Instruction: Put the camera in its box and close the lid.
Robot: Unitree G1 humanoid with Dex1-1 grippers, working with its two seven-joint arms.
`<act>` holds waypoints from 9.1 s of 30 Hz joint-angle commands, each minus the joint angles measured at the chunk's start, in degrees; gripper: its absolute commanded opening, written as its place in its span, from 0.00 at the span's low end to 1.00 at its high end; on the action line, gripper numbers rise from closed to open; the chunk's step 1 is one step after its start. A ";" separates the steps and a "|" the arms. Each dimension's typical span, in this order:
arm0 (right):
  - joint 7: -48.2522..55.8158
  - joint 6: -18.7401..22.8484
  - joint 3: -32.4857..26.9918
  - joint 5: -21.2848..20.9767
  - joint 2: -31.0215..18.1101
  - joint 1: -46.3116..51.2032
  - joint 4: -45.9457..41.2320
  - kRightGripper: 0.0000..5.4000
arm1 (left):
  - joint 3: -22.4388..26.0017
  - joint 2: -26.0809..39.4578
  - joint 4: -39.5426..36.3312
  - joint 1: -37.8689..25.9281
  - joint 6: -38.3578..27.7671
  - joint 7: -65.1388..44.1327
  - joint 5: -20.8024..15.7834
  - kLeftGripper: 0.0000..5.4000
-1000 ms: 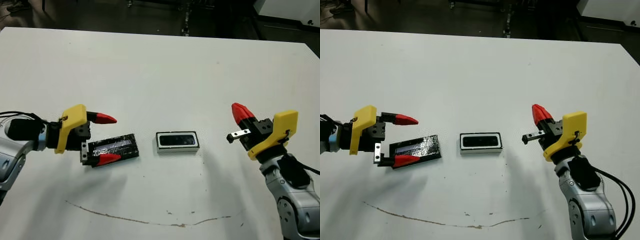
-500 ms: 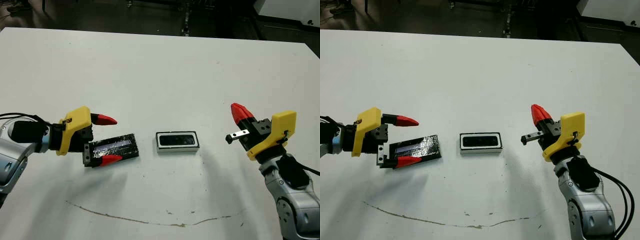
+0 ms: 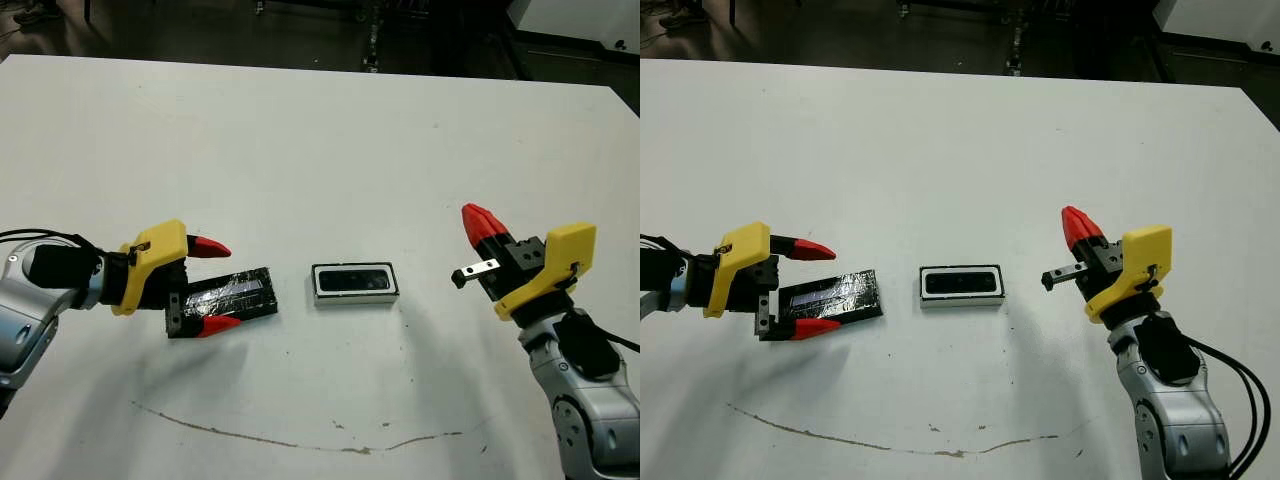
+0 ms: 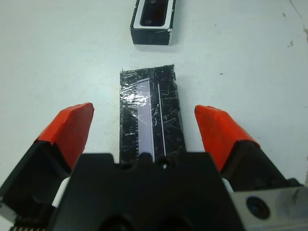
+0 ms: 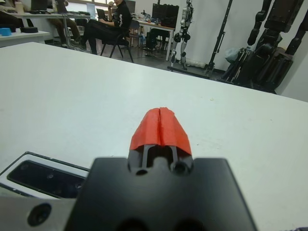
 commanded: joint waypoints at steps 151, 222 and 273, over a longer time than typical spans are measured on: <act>-0.16 -1.31 1.36 -0.73 -0.16 1.31 1.12 0.00 | -19.18 -20.47 10.45 -15.00 7.48 3.20 4.99 0.59; -0.05 -1.36 1.26 -0.56 0.07 1.85 0.74 0.00 | -27.90 -31.18 29.46 -22.08 -1.55 3.73 18.32 0.92; -0.86 -2.56 1.93 -1.37 1.14 2.61 1.90 0.00 | 3.34 -35.66 -9.64 -1.14 5.91 34.10 -9.63 0.59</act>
